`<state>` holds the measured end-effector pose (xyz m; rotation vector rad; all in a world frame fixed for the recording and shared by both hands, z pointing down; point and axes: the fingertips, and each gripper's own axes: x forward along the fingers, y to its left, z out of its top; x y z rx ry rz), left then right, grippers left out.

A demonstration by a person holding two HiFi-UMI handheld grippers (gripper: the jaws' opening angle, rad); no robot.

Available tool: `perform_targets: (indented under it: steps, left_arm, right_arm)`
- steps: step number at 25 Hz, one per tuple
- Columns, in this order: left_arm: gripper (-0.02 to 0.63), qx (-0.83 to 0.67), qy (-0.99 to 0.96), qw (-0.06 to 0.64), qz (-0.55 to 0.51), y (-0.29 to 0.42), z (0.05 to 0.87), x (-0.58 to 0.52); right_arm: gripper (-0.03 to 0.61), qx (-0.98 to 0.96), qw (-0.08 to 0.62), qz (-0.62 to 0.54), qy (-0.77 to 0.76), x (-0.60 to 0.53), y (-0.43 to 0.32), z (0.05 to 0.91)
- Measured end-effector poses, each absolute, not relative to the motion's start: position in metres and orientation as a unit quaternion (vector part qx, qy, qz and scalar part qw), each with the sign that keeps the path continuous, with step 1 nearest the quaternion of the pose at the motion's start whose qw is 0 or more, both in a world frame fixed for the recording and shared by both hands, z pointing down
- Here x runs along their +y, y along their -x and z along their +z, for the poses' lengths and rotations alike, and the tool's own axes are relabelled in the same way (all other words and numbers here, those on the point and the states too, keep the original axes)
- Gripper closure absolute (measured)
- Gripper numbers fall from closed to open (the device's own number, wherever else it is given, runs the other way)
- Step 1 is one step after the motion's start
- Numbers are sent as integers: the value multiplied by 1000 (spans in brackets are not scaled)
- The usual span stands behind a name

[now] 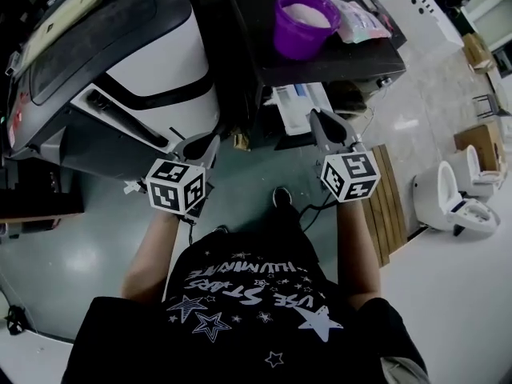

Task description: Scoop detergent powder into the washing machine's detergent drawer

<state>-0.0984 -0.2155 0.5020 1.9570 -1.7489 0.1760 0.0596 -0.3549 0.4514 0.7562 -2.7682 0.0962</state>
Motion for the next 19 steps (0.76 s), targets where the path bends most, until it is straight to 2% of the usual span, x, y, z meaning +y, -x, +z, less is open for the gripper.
perform_targets:
  steps: [19]
  left_arm:
    - [609, -582, -775, 237, 64, 93, 493, -104]
  right_arm:
    - [546, -929, 52, 86, -355, -215, -83, 407]
